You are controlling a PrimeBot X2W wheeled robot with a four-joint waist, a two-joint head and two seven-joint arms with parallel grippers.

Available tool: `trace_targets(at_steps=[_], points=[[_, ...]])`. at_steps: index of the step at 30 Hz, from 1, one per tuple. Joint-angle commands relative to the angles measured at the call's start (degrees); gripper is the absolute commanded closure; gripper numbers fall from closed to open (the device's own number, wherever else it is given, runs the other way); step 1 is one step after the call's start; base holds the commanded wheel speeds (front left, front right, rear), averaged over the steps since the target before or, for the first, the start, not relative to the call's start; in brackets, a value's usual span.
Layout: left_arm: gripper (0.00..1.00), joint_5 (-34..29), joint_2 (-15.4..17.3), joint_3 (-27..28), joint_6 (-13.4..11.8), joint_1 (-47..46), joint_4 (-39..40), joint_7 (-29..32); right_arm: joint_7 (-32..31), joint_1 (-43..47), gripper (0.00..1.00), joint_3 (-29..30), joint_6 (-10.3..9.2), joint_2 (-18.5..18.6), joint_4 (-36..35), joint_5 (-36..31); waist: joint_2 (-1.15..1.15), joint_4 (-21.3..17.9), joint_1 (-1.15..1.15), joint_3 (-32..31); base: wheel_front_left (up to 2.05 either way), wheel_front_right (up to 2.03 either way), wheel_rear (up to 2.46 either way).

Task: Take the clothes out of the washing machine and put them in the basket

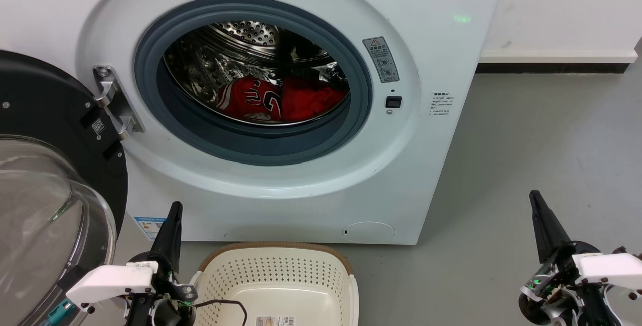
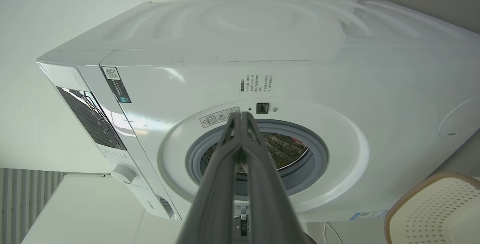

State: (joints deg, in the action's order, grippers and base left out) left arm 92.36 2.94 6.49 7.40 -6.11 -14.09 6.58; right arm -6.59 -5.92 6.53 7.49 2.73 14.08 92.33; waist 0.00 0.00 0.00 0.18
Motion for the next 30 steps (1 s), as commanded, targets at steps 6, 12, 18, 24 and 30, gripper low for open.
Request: trace_targets(at_steps=[6,12,18,24,30], points=[[1.0,0.1,-0.1,0.1,0.3,-0.3,0.0,0.1,0.0,-0.7,1.0,-0.1,0.0,0.3,0.1,0.2,0.0,0.0,0.0,0.0,0.0,0.0,0.0],[1.0,0.1,-0.1,0.1,0.3,-0.3,0.0,0.1,0.0,-0.7,1.0,-0.1,0.0,0.3,0.1,0.2,0.0,0.0,0.0,0.0,0.0,0.0,0.0],[1.0,0.1,-0.1,0.1,0.3,-0.3,0.0,0.1,0.0,-0.7,1.0,-0.1,0.0,0.3,0.1,0.2,0.0,0.0,0.0,0.0,0.0,0.0,0.0],[1.0,0.1,-0.1,0.1,0.3,-0.3,0.0,0.1,0.0,-0.7,1.0,-0.1,0.0,0.3,0.1,0.2,0.0,0.0,0.0,0.0,0.0,0.0,0.0],[1.0,0.1,-0.1,0.1,0.3,-0.3,0.0,0.1,0.0,-0.7,1.0,-0.1,0.0,0.3,0.1,0.2,0.0,0.0,0.0,0.0,0.0,0.0,0.0]])
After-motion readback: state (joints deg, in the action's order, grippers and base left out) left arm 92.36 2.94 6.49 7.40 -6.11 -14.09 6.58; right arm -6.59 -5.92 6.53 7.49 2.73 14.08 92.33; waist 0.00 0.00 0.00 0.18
